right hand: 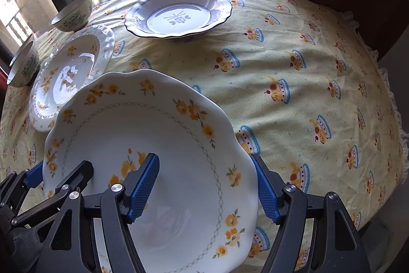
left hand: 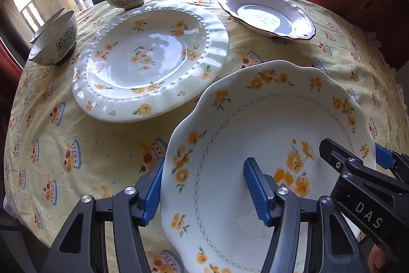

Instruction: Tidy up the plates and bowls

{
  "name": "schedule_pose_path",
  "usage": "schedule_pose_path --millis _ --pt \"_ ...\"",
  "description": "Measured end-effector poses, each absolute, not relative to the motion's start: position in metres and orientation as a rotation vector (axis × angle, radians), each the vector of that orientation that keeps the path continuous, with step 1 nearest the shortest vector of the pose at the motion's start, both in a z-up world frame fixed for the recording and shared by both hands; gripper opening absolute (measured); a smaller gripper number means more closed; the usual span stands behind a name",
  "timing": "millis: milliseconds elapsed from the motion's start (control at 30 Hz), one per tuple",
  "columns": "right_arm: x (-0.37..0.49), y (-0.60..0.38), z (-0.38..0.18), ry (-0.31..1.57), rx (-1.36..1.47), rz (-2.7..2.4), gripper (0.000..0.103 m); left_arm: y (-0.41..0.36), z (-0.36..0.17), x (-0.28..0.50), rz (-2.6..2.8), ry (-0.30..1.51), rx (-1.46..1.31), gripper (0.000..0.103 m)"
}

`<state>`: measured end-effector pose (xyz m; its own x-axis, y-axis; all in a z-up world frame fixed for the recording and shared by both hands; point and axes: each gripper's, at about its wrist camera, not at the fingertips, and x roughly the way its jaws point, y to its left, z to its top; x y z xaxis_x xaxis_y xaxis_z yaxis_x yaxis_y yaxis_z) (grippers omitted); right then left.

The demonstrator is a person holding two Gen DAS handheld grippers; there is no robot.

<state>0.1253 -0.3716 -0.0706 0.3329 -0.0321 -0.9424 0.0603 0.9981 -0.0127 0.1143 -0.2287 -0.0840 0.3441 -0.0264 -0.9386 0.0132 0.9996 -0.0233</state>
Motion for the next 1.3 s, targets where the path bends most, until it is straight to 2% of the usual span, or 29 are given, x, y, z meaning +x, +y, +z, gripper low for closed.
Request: schedule_pose_path --millis 333,700,867,1300 --pt "0.145 -0.385 -0.093 1.297 0.029 -0.026 0.075 -0.247 -0.096 0.132 0.031 1.232 0.026 0.061" --pt "0.144 -0.385 -0.092 1.316 0.032 -0.020 0.075 -0.244 -0.096 0.135 0.009 1.282 0.021 0.065" --pt "0.133 -0.380 -0.072 1.247 0.005 -0.050 0.075 -0.240 -0.089 0.130 -0.015 1.274 0.025 0.072" --pt "0.127 -0.340 -0.044 1.191 0.083 -0.046 0.076 -0.187 -0.058 0.135 -0.031 1.216 0.012 0.079"
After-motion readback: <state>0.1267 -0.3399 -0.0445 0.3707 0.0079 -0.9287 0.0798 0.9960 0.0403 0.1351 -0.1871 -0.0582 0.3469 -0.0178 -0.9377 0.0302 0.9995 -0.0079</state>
